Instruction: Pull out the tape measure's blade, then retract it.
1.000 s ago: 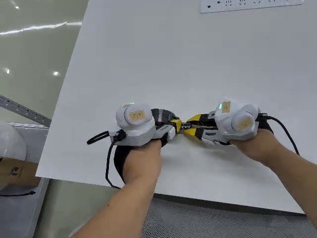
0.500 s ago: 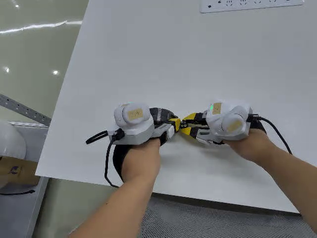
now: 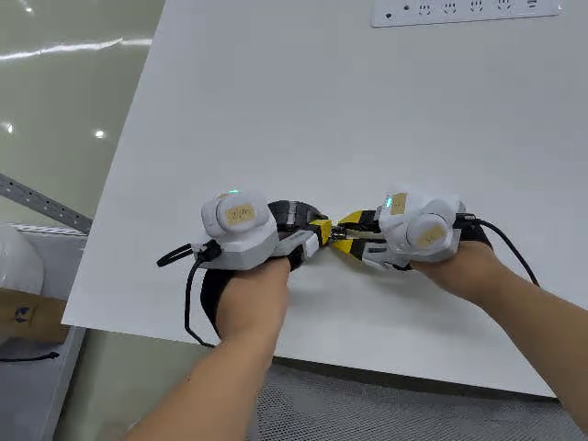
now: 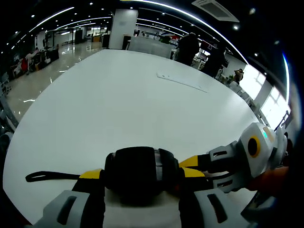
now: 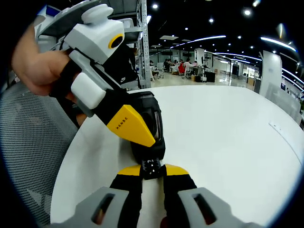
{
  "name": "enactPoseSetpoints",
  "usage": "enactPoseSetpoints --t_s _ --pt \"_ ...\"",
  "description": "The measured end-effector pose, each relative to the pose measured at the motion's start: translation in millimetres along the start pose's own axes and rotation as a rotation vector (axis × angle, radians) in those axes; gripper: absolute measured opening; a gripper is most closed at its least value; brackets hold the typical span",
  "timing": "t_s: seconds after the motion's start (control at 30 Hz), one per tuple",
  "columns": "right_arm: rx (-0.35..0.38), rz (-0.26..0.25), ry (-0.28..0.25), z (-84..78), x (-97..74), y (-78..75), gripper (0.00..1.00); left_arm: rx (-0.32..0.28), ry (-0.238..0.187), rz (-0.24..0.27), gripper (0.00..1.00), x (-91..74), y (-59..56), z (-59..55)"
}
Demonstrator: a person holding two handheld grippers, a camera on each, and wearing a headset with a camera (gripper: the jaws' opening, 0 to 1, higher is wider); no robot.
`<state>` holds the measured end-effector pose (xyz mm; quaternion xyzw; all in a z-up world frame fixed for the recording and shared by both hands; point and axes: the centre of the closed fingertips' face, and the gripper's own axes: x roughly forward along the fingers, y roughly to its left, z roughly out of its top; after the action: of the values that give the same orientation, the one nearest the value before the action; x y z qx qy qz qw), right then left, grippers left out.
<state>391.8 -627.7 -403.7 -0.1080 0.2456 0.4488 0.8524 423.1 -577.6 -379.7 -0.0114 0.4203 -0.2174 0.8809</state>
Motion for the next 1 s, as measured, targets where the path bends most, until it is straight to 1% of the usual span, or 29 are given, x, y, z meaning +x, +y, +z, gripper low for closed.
enactPoseSetpoints --t_s 0.23,0.37,0.47,0.57,0.67,0.73,0.77,0.93,1.0 --pt "0.006 0.011 0.003 -0.1 -1.4 2.9 0.20 0.004 0.004 -0.028 0.61 -0.9 -0.9 0.2" --pt "0.019 0.005 0.006 0.2 -2.6 2.9 0.21 0.039 0.007 -0.050 0.60 -3.4 -1.9 -1.5" --pt "0.028 0.003 0.008 0.6 -3.2 2.8 0.22 0.043 0.010 -0.063 0.59 -4.0 -1.4 -3.3" --pt "0.035 -0.003 0.013 0.5 -4.8 1.0 0.22 0.077 0.012 -0.067 0.59 -5.3 -0.6 -4.0" --pt "0.043 -0.007 0.016 1.4 -9.2 1.3 0.23 0.078 0.002 -0.082 0.60 -8.4 0.7 -1.4" --pt "0.048 -0.011 0.017 1.5 -11.6 0.4 0.24 0.082 -0.004 -0.097 0.61 -9.5 -0.5 0.2" --pt "0.056 -0.014 0.015 2.0 -12.9 -0.5 0.24 0.086 -0.016 -0.107 0.61 -10.8 -1.5 2.6" --pt "0.078 -0.029 0.008 5.0 -18.9 -2.8 0.26 0.099 -0.020 -0.127 0.63 -13.7 -3.0 5.8" --pt "0.084 -0.036 0.011 5.3 -21.9 -3.1 0.26 0.113 -0.021 -0.138 0.63 -14.4 -4.2 5.9"
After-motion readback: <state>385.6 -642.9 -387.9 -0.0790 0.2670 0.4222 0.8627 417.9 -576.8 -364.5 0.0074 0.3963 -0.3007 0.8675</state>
